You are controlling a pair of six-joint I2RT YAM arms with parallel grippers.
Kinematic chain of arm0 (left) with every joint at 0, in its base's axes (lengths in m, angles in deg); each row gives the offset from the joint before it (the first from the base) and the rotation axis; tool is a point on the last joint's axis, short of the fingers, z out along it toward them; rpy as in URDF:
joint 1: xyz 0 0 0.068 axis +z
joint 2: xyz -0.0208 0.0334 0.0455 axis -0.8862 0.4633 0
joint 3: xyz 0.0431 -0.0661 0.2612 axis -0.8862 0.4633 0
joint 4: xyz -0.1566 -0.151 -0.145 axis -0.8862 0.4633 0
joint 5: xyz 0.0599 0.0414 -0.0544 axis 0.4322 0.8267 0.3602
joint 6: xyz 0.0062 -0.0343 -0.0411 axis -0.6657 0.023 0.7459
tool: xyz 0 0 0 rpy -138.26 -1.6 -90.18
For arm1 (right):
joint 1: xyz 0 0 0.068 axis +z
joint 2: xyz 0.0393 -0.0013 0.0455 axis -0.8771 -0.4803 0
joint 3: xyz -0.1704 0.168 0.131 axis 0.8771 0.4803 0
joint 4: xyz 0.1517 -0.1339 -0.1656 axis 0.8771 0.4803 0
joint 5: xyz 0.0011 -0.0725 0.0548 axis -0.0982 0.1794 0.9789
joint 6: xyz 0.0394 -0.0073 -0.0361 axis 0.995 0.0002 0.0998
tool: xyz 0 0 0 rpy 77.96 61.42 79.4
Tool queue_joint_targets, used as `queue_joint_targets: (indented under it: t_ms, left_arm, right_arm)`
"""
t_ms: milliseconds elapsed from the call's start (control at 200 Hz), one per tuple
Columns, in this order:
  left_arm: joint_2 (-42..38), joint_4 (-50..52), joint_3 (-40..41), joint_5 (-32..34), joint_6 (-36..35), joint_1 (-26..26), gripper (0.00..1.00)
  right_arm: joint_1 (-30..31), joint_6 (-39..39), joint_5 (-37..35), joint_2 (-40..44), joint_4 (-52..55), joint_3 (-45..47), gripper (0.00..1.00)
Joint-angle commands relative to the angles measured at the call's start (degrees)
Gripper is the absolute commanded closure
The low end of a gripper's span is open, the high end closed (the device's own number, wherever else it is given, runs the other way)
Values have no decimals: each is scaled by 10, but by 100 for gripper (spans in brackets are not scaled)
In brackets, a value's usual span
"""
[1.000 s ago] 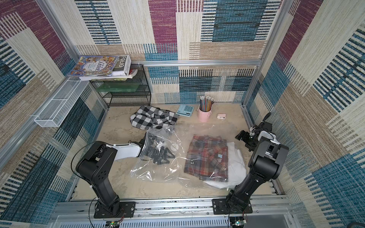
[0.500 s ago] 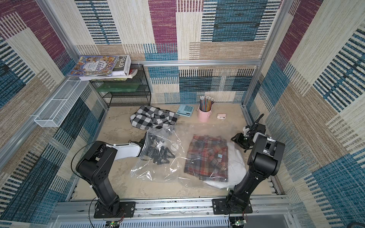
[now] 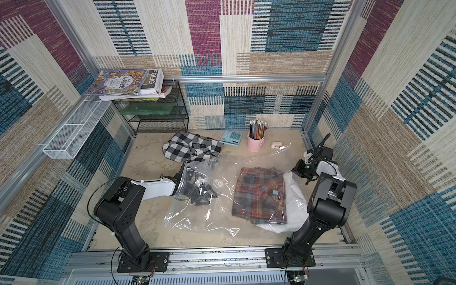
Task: Take the shirt out of the vacuum bag
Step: Adjust the vacuum bag at the center of the board.
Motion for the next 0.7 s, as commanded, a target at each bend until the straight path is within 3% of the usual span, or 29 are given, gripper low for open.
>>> queue_joint_targets:
  t_ms: [0, 481, 696]
  left_arm:
    - [-10, 29, -10, 12, -16, 0, 27]
    - [-14, -37, -1, -13, -1, 1, 22]
    - [8, -76, 21, -19, 5, 1, 20]
  right_arm:
    - [8, 6, 20, 25, 45, -40, 100]
    - [120, 41, 33, 71, 186, -178, 100]
    - [148, 66, 54, 97, 187, -207, 100]
